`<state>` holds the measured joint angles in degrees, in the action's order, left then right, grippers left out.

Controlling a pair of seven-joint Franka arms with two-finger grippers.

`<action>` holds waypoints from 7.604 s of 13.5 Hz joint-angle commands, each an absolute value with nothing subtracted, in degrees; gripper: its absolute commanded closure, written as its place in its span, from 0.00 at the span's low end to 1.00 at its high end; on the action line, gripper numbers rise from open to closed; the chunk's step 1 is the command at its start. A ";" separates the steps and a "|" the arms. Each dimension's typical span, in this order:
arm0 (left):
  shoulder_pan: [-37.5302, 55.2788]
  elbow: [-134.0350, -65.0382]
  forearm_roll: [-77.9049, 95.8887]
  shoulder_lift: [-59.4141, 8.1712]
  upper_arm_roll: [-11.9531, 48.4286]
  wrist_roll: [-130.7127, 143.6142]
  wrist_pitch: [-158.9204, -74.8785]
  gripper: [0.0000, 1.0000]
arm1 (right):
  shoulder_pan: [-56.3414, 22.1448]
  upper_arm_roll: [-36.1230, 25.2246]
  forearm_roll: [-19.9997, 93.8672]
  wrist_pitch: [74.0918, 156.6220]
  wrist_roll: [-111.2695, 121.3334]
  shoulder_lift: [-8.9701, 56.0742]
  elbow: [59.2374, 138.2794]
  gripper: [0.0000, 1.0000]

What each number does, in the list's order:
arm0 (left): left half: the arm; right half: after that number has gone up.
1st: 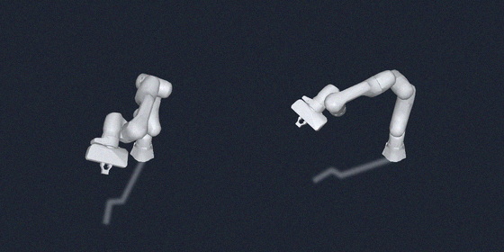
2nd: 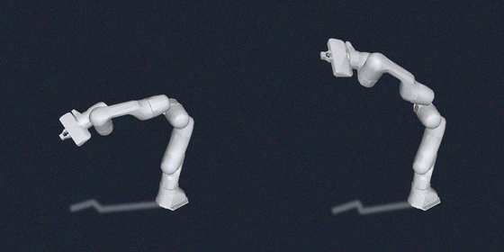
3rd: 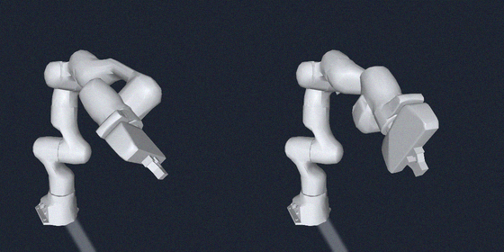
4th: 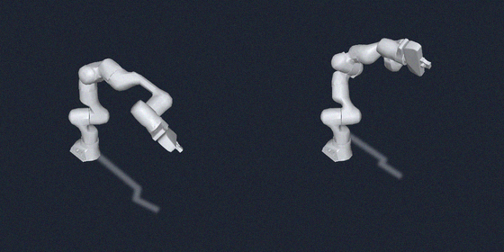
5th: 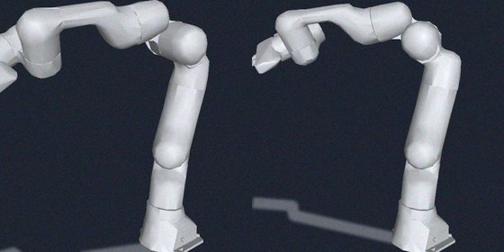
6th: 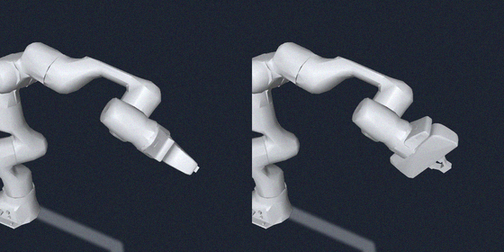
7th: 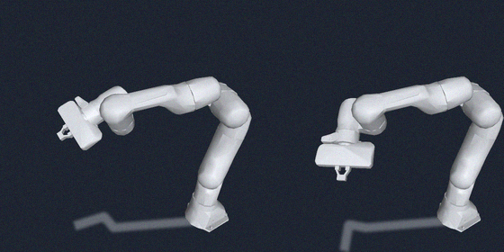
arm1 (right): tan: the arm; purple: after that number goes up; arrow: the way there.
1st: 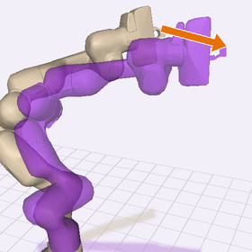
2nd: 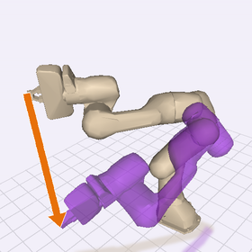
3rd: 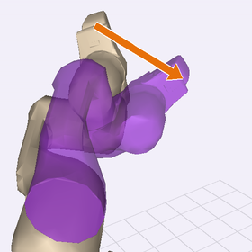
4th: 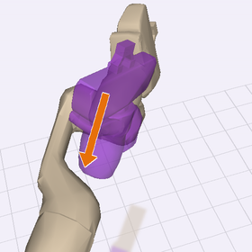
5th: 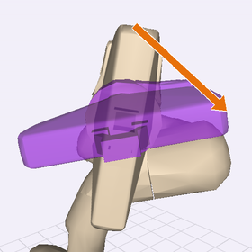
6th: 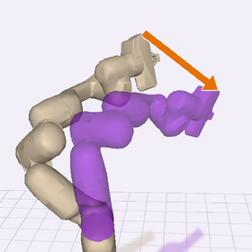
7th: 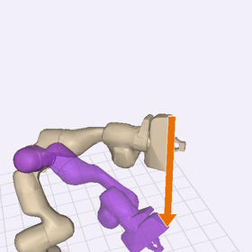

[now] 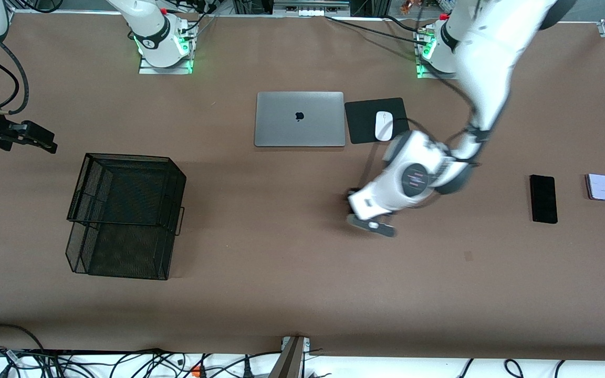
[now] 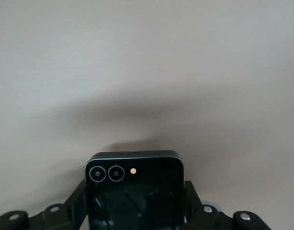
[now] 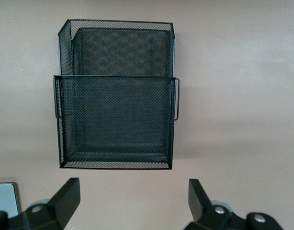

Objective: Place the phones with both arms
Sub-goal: 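Carry the flip phone with the left gripper and set it beside the laptop, then grasp the flip phone with the right gripper while the left gripper grasps the tall phone, then carry the flip phone into the basket while the left gripper brings the tall phone, then release the flip phone in the basket while the left gripper sets down the tall phone, then grasp the tall phone with the right gripper while the left gripper grasps the white phone, then carry the tall phone to the basket while the left gripper brings the white phone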

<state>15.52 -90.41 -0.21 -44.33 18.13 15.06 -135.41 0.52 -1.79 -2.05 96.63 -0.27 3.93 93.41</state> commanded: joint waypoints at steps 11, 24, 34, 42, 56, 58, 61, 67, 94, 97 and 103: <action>15.30 -87.98 -12.79 -33.41 6.88 26.37 -103.93 0.00 | -13.85 -0.79 -1.14 97.21 -16.29 10.35 87.21 0.00; -23.61 -105.00 -17.67 -34.46 4.02 -23.90 -134.25 0.00 | -47.11 -0.97 -1.93 121.18 -54.76 45.59 70.93 0.00; -34.63 -107.67 -13.46 -37.26 11.60 -25.66 -137.11 0.00 | -50.36 -2.19 -4.83 136.14 -57.47 57.65 67.42 0.00; -33.22 -104.69 -13.27 -36.39 12.48 -25.14 -131.16 0.80 | -52.29 -5.01 -5.01 138.34 -57.66 60.56 66.53 0.22; -9.19 -83.58 -7.66 -39.35 29.53 -0.30 -102.80 0.82 | -37.46 -7.11 -1.41 105.99 -31.24 27.39 80.53 1.00; -2.84 -84.02 -7.56 -42.44 29.44 9.88 -111.14 0.82 | -35.51 -11.31 -1.41 109.14 -21.94 18.67 92.67 1.00; 5.08 -84.20 -7.56 -47.01 29.36 25.35 -123.88 0.81 | -35.51 -21.76 -1.41 117.39 -6.47 9.60 107.62 1.00; 10.73 -86.58 -8.79 -45.36 28.57 45.26 -120.20 0.00 | -34.90 -35.15 3.24 131.83 13.70 9.30 121.02 1.00; -64.77 -94.83 -21.36 -46.40 27.42 -42.63 -132.28 0.00 | -55.36 -13.80 8.70 122.75 -26.98 49.46 68.64 0.00; -64.51 -94.31 -21.36 -46.67 27.33 -42.10 -132.45 0.23 | -57.13 -13.80 8.44 129.27 -27.16 54.13 68.64 0.00; -62.24 -93.43 -22.41 -44.66 27.69 -41.22 -128.26 0.88 | -58.10 -13.80 8.00 135.08 -26.19 58.09 68.73 0.00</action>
